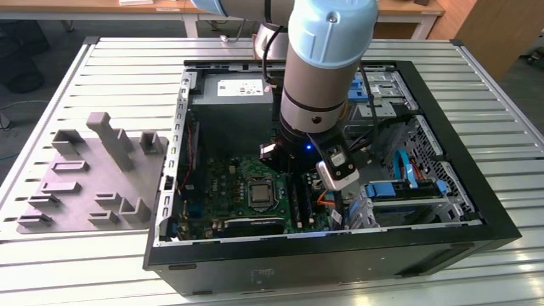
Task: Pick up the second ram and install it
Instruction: 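Insert the second ram into the second slot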
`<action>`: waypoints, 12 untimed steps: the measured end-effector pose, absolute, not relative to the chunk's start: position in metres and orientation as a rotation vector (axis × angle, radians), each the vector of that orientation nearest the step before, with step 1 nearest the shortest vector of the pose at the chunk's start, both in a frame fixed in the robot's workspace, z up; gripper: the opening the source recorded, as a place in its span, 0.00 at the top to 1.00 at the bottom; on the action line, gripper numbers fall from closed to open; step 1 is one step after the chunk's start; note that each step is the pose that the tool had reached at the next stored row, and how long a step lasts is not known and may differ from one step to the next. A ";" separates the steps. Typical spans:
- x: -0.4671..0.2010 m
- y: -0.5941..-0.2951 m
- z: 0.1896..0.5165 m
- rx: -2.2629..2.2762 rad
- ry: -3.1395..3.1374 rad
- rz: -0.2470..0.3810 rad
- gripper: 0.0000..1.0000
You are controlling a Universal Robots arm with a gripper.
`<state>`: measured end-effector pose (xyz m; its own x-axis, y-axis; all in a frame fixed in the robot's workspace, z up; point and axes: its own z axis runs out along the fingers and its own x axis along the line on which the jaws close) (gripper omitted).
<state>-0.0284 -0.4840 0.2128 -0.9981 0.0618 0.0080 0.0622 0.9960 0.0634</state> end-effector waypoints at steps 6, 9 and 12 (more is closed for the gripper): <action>-0.028 -0.484 0.213 -0.097 -3.132 -0.100 0.81; -0.028 -0.484 0.214 -0.097 -3.133 -0.101 0.81; -0.028 -0.484 0.221 -0.097 -3.133 -0.099 0.81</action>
<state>-0.0284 -0.4840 0.2207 -0.9981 0.0618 0.0080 0.0622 0.9961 0.0630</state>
